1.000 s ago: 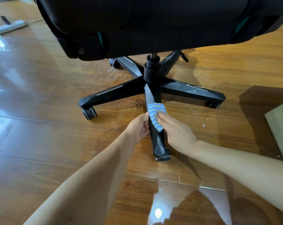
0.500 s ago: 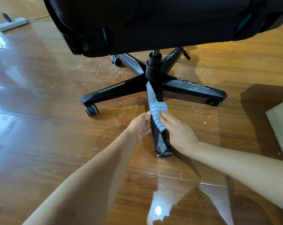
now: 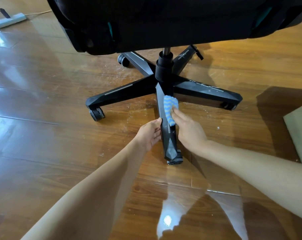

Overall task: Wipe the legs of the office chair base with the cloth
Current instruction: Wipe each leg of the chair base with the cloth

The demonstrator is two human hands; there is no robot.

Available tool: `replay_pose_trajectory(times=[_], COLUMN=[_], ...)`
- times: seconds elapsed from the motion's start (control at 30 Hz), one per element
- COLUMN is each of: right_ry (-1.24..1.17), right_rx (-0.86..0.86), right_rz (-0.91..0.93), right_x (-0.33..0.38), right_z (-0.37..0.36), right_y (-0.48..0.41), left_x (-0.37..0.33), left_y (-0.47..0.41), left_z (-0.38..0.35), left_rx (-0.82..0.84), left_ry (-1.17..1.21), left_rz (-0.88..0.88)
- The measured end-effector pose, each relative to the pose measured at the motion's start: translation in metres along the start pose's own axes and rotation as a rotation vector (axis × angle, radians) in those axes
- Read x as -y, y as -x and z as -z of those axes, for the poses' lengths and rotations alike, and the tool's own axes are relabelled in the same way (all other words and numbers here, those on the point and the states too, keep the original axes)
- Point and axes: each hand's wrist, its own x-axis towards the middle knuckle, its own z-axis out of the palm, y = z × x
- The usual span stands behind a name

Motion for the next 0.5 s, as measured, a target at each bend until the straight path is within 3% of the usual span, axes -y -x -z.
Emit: replay_pose_trajectory(times=[0.2,0.5], right_ry=[-0.078,-0.187], right_rx=[0.038,-0.094], right_rz=[0.125,-0.093], right_x=[-0.003,-0.006], right_z=[-0.016,0.002], right_y=[0.078,-0.047], left_x=[0.000,-0.005], left_y=[-0.010,-0.018], left_z=[-0.001,-0.014], left_rx=[-0.068,-0.083], left_ry=[0.032,0.062], left_rz=[0.024,0.021])
